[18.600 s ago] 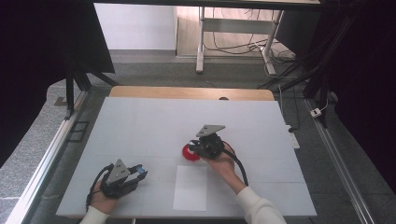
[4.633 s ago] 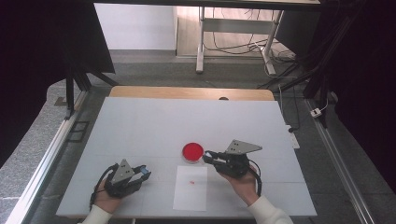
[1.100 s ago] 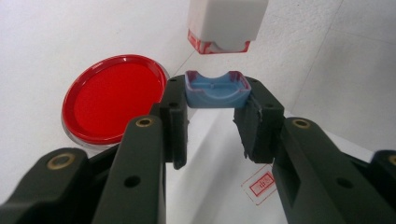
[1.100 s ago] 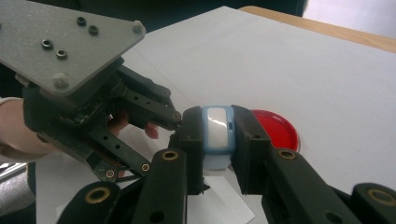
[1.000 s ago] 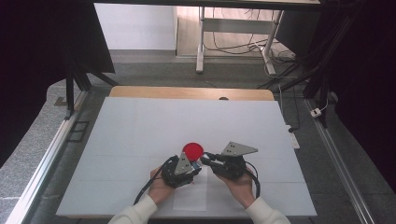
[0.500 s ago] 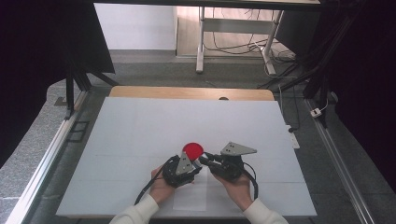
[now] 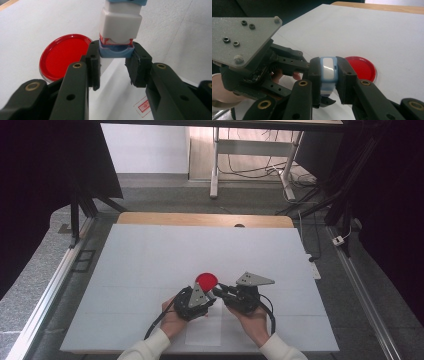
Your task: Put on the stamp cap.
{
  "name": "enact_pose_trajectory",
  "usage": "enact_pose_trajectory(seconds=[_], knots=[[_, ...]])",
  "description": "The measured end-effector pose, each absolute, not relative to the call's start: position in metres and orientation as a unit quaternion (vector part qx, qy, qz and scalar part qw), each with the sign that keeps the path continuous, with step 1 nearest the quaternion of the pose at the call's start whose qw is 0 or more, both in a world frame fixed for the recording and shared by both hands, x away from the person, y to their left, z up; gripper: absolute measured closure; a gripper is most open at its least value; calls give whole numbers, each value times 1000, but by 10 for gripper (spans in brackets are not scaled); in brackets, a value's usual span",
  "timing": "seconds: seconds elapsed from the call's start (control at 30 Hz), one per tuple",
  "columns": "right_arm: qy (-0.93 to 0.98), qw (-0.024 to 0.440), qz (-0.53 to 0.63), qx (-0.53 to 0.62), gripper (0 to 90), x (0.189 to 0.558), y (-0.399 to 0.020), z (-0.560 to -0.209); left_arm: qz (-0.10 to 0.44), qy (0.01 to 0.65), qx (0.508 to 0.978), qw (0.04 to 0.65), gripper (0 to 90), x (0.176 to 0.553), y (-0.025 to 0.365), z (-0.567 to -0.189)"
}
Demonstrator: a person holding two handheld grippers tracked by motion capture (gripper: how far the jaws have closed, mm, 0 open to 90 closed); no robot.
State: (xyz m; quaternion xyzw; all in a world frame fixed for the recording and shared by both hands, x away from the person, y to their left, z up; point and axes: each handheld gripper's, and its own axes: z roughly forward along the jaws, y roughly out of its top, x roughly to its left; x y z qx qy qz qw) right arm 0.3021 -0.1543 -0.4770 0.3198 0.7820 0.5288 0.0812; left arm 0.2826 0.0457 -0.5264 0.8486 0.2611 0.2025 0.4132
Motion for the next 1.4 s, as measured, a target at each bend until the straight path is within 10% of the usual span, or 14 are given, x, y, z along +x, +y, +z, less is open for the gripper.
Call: enact_pose_trajectory(seconds=[1.4], knots=[[782, 36, 515, 350, 749, 307, -152, -484, 231, 251, 853, 396, 647, 278, 43, -526]])
